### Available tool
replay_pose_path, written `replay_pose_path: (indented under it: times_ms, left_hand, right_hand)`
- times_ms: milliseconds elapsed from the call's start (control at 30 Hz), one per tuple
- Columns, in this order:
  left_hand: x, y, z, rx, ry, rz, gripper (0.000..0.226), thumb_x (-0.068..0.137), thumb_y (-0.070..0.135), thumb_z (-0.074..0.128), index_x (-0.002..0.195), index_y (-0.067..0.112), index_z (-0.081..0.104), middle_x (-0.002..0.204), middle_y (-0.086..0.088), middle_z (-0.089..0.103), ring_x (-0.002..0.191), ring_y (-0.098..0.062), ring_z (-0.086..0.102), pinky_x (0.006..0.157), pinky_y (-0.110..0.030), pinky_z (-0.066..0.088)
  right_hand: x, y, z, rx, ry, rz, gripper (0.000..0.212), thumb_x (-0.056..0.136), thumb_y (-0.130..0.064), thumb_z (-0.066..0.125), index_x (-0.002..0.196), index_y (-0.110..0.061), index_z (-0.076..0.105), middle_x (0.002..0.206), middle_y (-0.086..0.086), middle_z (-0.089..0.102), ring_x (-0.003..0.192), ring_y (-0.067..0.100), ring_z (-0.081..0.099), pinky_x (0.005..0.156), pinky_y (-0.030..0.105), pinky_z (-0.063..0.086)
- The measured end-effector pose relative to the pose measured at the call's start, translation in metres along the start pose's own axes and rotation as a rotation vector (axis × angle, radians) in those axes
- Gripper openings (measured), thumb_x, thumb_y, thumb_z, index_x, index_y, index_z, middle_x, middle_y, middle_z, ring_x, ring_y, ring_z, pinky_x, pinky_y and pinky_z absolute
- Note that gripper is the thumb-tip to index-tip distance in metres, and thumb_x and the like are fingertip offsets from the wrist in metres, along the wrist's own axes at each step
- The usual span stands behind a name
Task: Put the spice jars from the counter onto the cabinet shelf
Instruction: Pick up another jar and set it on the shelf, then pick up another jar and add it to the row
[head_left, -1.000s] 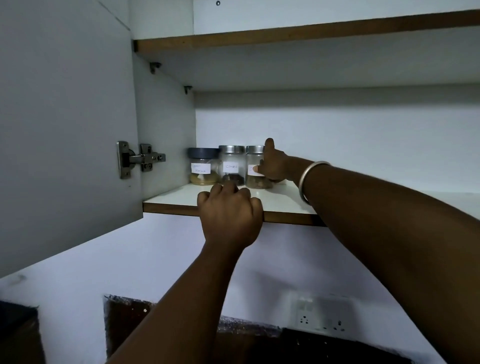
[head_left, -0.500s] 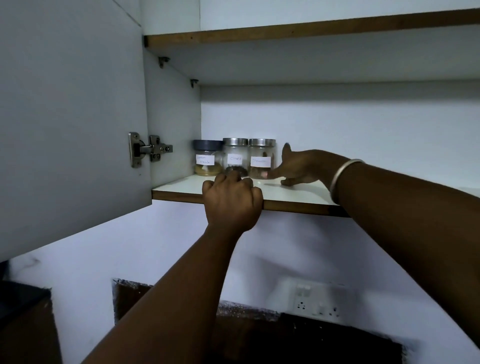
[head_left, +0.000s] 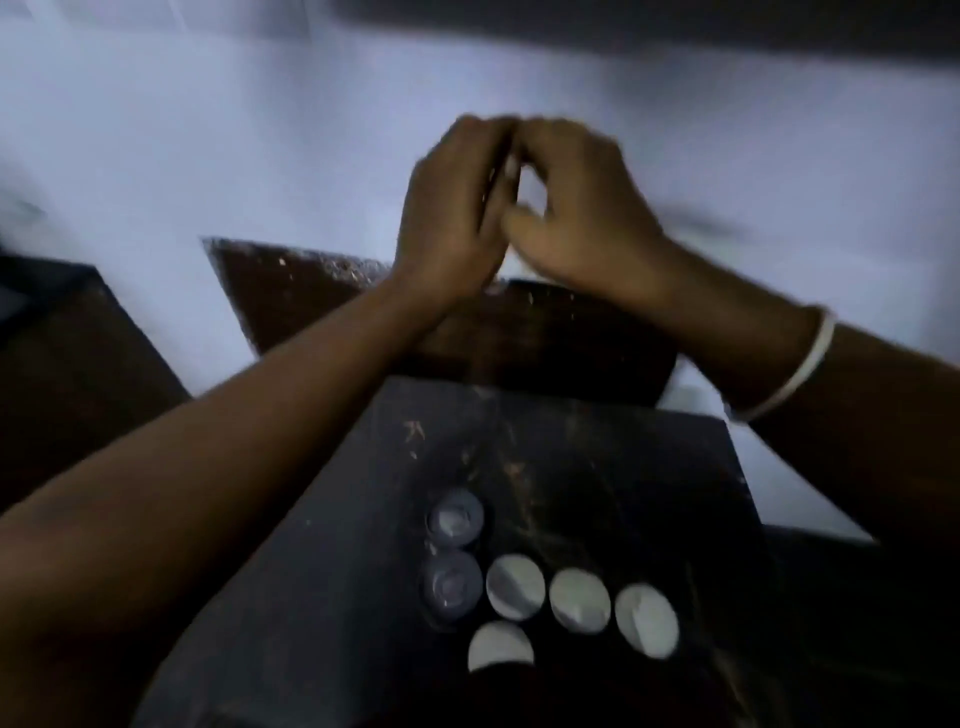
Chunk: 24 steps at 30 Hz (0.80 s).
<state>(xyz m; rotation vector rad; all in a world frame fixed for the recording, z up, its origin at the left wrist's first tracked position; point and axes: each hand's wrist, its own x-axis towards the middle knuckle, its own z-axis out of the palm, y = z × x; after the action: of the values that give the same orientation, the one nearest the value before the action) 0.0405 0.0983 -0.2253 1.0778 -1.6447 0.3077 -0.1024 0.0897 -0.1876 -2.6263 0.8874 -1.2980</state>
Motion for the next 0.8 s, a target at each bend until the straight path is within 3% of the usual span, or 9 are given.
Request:
replay_pose_path:
  times_ms: [67,133,233,300,333,400,567,667,800]
  left_hand:
    - [-0.081,0.014,0.007,-0.06,-0.153,-0.104,0.023,0.103,0.015,0.051,0.111,-0.002,0.064,0.099,-0.019,0.063,0.092,-0.028,0.057,0.079,-0.036,0.043]
    - [-0.155,0.022,0.012,-0.1,-0.448,-0.217,0.021,0.099,0.021,0.052,0.104,0.002,0.06,0.094,-0.013,0.06,0.086,-0.028,0.056,0.076,-0.041,0.047]
    - [-0.234,0.014,0.014,-0.156,-0.848,-0.281,0.018,0.097,0.017,0.059,0.111,0.008,0.067,0.096,-0.007,0.07,0.085,-0.026,0.065,0.078,-0.049,0.055]
    - [-0.269,0.009,0.011,-0.174,-0.929,-0.264,0.024,0.098,0.016,0.065,0.119,0.014,0.074,0.102,-0.004,0.077,0.088,-0.023,0.071,0.08,-0.045,0.059]
    - [-0.282,0.009,0.01,-0.185,-0.926,-0.282,0.024,0.098,0.018,0.065,0.119,0.016,0.076,0.103,-0.003,0.078,0.087,-0.022,0.072,0.079,-0.044,0.06]
    - [-0.298,0.01,0.009,-0.199,-0.898,-0.346,0.027,0.1,0.028,0.061,0.12,0.018,0.076,0.107,0.0,0.078,0.086,-0.019,0.073,0.076,-0.044,0.061]
    - [-0.306,0.014,0.012,-0.195,-0.862,-0.437,0.037,0.099,0.041,0.052,0.122,0.023,0.074,0.113,0.005,0.077,0.093,-0.013,0.073,0.079,-0.041,0.062]
    - [-0.306,0.013,0.012,-0.197,-0.789,-0.47,0.035,0.099,0.039,0.054,0.12,0.022,0.075,0.108,0.008,0.076,0.089,-0.004,0.071,0.077,-0.036,0.062]
    - [-0.281,0.014,0.016,-0.262,-0.667,-0.577,0.023,0.104,0.017,0.064,0.124,0.026,0.07,0.109,0.009,0.072,0.094,-0.007,0.07,0.082,-0.039,0.061]
  right_hand:
    - [-0.079,0.003,0.024,0.11,-0.096,0.082,0.016,0.079,-0.006,0.062,0.094,0.0,0.062,0.088,0.01,0.058,0.08,0.019,0.05,0.071,0.028,0.034]
    - [-0.154,0.012,0.045,0.218,-0.384,0.205,0.026,0.077,-0.003,0.068,0.1,0.0,0.056,0.092,0.012,0.059,0.077,0.022,0.052,0.069,0.035,0.042]
    - [-0.245,0.034,0.072,0.221,-1.04,0.403,0.086,0.08,-0.023,0.078,0.147,-0.011,0.027,0.123,0.009,0.059,0.097,0.017,0.061,0.076,0.029,0.05]
    - [-0.29,0.046,0.088,0.035,-1.268,0.446,0.118,0.074,-0.042,0.082,0.159,-0.017,0.004,0.152,0.014,0.042,0.132,0.029,0.049,0.103,0.039,0.047]
    - [-0.308,0.051,0.095,-0.092,-1.29,0.44,0.124,0.071,-0.05,0.083,0.159,-0.015,0.003,0.159,0.016,0.032,0.144,0.036,0.037,0.114,0.048,0.039]
    - [-0.334,0.059,0.108,-0.275,-1.271,0.489,0.129,0.068,-0.055,0.084,0.159,-0.011,0.004,0.163,0.019,0.025,0.149,0.042,0.027,0.121,0.058,0.026]
    - [-0.356,0.074,0.124,-0.361,-1.126,0.496,0.084,0.092,-0.039,0.066,0.156,-0.012,0.017,0.152,0.02,0.044,0.133,0.04,0.051,0.102,0.05,0.048]
    - [-0.322,0.09,0.105,-0.286,-1.124,0.526,0.091,0.071,-0.039,0.086,0.139,-0.017,0.03,0.137,0.013,0.053,0.117,0.034,0.061,0.091,0.044,0.053]
    - [-0.24,0.104,0.047,0.101,-0.94,0.72,0.08,0.068,-0.024,0.092,0.122,-0.038,0.035,0.12,-0.005,0.058,0.102,0.013,0.063,0.081,0.03,0.056]
